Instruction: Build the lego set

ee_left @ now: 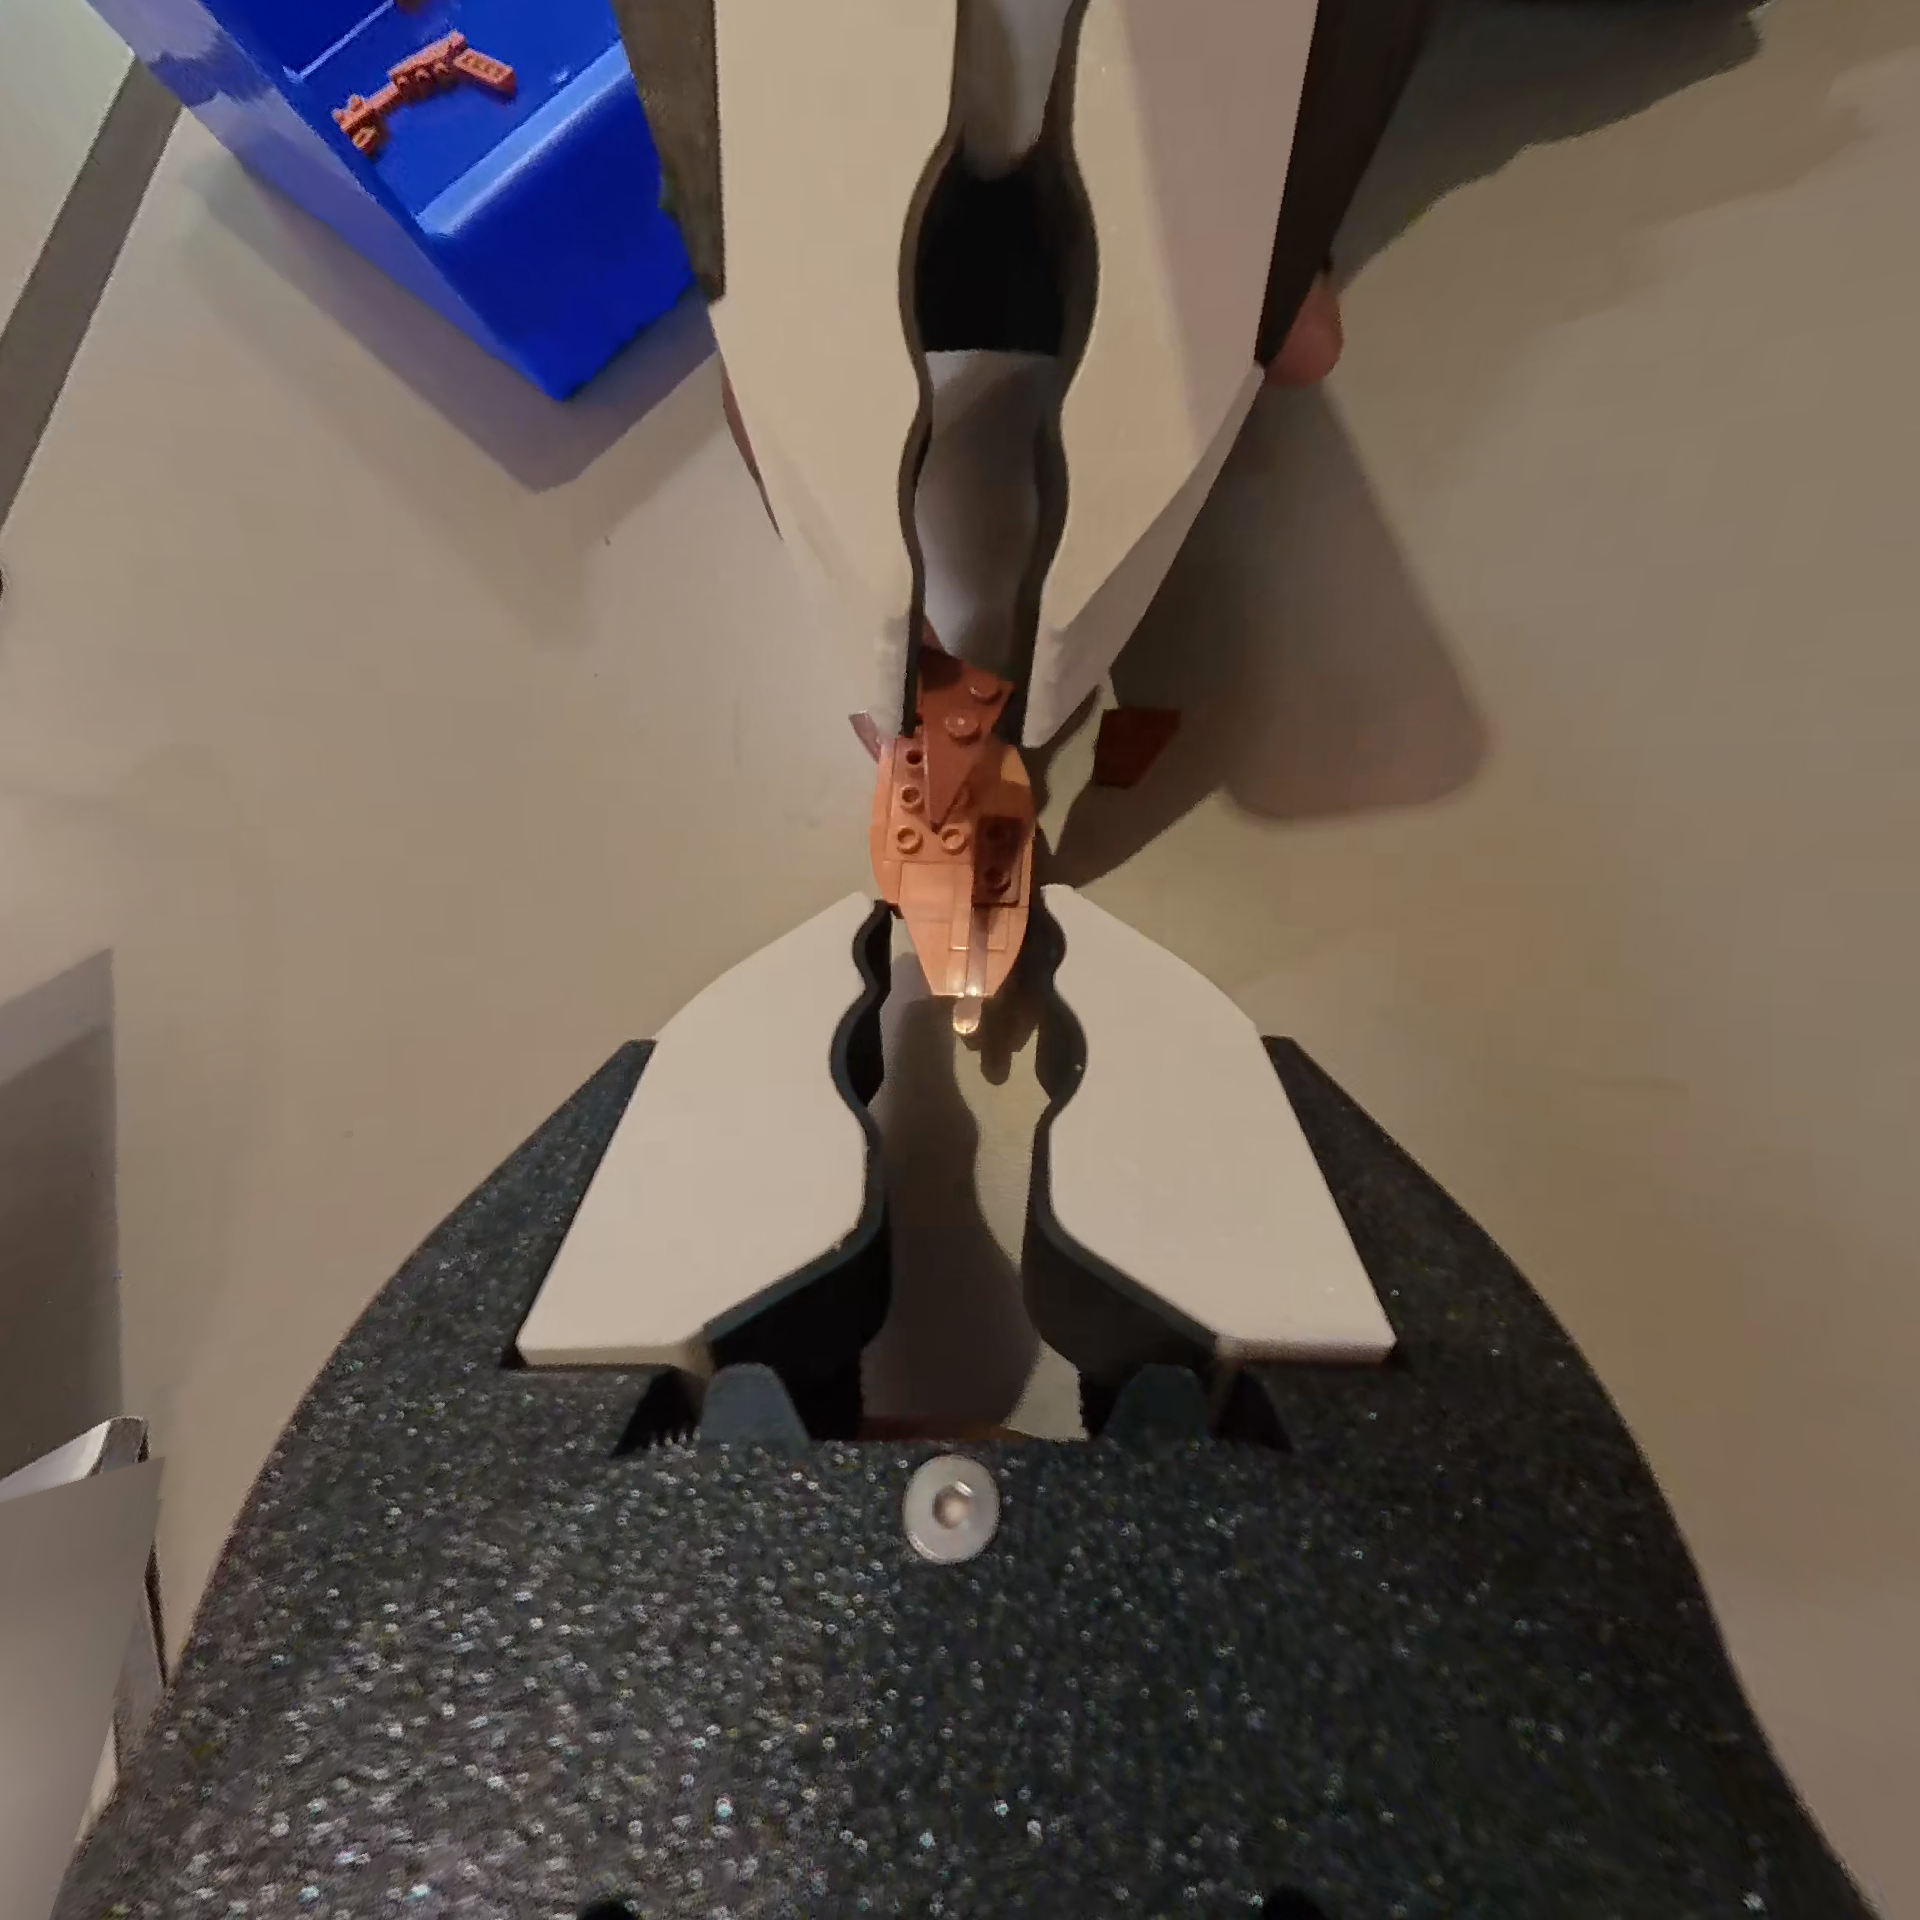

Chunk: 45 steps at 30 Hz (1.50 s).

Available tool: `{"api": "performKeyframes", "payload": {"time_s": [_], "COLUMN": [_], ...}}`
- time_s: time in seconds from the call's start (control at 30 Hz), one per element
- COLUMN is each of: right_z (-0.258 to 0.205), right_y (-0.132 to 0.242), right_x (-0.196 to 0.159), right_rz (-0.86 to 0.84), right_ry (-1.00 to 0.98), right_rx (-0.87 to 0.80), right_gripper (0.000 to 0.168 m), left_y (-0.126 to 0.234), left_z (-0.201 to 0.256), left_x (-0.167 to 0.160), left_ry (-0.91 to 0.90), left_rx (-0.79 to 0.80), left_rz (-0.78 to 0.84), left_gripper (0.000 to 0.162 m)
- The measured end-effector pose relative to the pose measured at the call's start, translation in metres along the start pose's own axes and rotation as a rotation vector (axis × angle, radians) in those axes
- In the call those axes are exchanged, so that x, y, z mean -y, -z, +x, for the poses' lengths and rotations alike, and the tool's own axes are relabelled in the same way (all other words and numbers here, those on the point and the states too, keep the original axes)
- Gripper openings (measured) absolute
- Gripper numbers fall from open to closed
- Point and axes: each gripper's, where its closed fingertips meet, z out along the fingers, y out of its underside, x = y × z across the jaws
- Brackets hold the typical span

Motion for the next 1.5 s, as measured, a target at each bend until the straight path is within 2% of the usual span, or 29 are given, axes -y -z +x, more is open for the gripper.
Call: {"api": "performKeyframes", "payload": {"time_s": [0.8,1.5], "right_z": [0.002,-0.007], "right_y": [0.003,-0.001], "right_x": [0.002,0.002], "right_rz": [-0.003,-0.075], "right_ry": [0.021,0.074], "right_rx": [-0.024,0.073], "right_gripper": [0.015,0.015], "left_y": [0.001,0.001], "left_z": [0.002,0.01], "left_x": [0.01,0.015], "left_ry": [-0.053,-0.091], "left_rx": [0.017,-0.005], "left_rz": [0.063,0.093], "left_gripper": [0.025,0.025]}}
